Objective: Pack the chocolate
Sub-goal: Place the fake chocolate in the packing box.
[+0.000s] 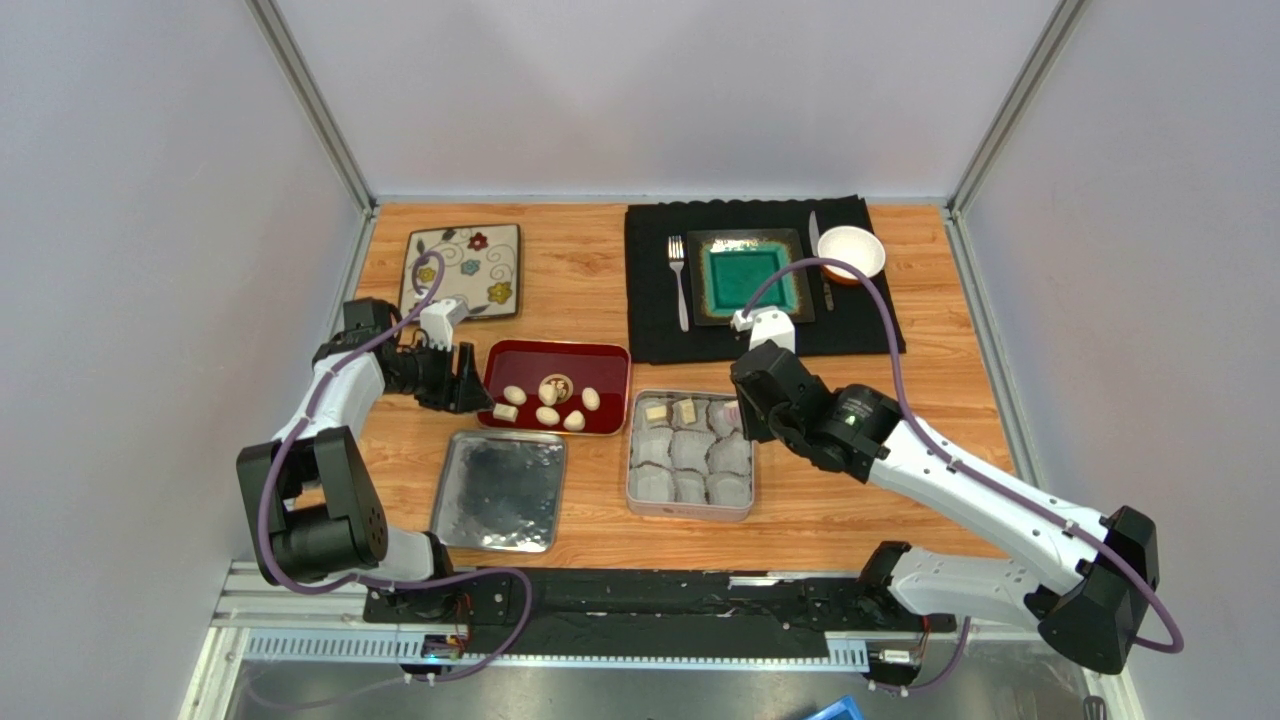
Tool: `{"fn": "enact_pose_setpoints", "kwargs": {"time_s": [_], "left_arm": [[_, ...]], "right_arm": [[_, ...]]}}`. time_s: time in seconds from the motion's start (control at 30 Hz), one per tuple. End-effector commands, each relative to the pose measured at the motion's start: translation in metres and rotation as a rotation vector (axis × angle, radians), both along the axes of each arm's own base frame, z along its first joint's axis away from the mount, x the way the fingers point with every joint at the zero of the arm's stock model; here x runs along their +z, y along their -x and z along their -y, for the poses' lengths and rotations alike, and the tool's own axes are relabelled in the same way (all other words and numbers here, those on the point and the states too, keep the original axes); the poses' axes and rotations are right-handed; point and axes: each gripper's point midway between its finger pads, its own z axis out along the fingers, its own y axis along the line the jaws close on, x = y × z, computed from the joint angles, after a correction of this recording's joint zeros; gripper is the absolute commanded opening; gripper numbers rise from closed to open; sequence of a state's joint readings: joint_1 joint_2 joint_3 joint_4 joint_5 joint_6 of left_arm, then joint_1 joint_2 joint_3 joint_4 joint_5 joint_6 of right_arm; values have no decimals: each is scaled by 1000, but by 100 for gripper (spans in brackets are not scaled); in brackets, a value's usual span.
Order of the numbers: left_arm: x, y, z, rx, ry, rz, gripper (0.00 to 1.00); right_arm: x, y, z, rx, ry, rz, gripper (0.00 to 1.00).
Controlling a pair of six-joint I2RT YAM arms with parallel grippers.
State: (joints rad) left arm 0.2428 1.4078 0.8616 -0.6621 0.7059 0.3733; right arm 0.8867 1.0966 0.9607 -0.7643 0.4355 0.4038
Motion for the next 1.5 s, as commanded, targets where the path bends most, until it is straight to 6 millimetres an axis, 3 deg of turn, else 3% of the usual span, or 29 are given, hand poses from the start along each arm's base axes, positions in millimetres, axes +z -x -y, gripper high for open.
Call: {"fn": "enact_pose_setpoints", "kwargs": {"time_s": [0.0, 0.73, 1.03, 1.17, 1.3, 1.47], "left_arm": [[19, -10, -1, -25, -5, 78, 61], [24, -12, -2, -29, -14, 93, 61], [24, -12, -3, -29, -19, 93, 61], [23, -13, -6, -27, -36, 98, 61], [18, -19, -17, 2, -75, 94, 61], [9, -27, -38, 53, -127, 79, 60]], "right_arm": [[10, -10, -8, -17, -50, 45, 28], [11, -10, -12, -6, -67, 38, 33], [28, -14, -19, 11, -99, 67, 33], [43, -18, -32, 48, -142, 85, 33], [74, -27, -60, 107, -231, 123, 33], [90, -31, -104, 210, -258, 140, 33]]}}
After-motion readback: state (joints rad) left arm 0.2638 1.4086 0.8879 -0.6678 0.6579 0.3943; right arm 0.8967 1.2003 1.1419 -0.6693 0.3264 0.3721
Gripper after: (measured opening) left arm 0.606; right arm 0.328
